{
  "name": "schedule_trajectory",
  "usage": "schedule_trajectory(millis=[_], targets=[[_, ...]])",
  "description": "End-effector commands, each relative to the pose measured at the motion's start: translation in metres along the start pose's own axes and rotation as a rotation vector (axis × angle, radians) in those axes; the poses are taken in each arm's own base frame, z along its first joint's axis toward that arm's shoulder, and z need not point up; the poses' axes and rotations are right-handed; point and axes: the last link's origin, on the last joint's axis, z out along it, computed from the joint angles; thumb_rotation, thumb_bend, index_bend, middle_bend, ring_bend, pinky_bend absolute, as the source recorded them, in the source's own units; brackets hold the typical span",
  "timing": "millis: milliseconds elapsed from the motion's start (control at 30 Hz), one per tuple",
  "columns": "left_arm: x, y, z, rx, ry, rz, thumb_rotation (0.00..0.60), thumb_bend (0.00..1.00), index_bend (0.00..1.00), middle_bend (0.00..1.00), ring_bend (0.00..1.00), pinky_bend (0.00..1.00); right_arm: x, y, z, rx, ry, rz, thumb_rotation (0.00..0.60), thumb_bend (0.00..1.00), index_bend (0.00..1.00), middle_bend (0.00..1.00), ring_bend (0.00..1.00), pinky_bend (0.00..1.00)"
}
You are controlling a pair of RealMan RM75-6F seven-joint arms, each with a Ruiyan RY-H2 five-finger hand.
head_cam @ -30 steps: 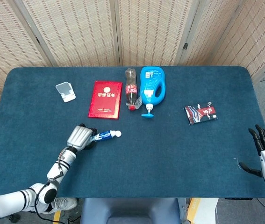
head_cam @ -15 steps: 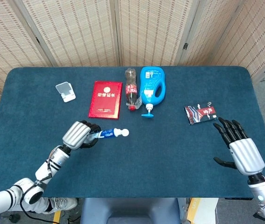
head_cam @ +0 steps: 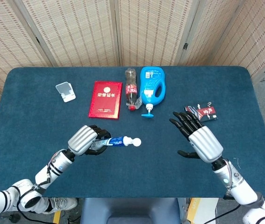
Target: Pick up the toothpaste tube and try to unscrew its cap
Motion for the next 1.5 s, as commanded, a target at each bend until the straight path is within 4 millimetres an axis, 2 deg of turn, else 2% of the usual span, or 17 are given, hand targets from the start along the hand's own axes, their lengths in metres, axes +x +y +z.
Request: schedule_trajectory(millis=[33, 433, 733, 1000, 1500], targets=[[0.004, 0.003, 0.002, -0.009, 0.002, -0.018, 0.6, 0.59, 0.74, 0.77, 0.71, 0.52, -0.004, -0.008, 0.015, 0.036, 0.014, 0.009, 0.6, 0.02, 0.0, 0.0, 0.0, 0.0], [0.012, 0.013, 0.003, -0.025, -0.011, -0.078, 0.6, 0.59, 0.74, 0.77, 0.72, 0.51, -0.014, -0.038, 0.055, 0.129, 0.042, 0.069, 0.6, 0.02, 0.0, 0.0, 0.0, 0.0], [0.013, 0.015, 0.004, -0.03, -0.02, -0.108, 0.6, 0.59, 0.75, 0.77, 0.72, 0.51, -0.019, -0.054, 0.078, 0.174, 0.054, 0.086, 0.6, 0.02, 0.0, 0.0, 0.0, 0.0], [0.017, 0.016, 0.006, -0.035, -0.021, -0.129, 0.6, 0.59, 0.75, 0.78, 0.72, 0.51, -0.022, -0.059, 0.086, 0.181, 0.051, 0.09, 0.6, 0.02, 0.0, 0.0, 0.0, 0.0], [0.01, 0.014, 0.006, -0.03, -0.063, -0.039, 0.6, 0.6, 0.78, 0.79, 0.73, 0.51, -0.019, -0.064, 0.098, 0.193, 0.062, 0.078, 0.6, 0.01, 0.0, 0.0, 0.0, 0.0]])
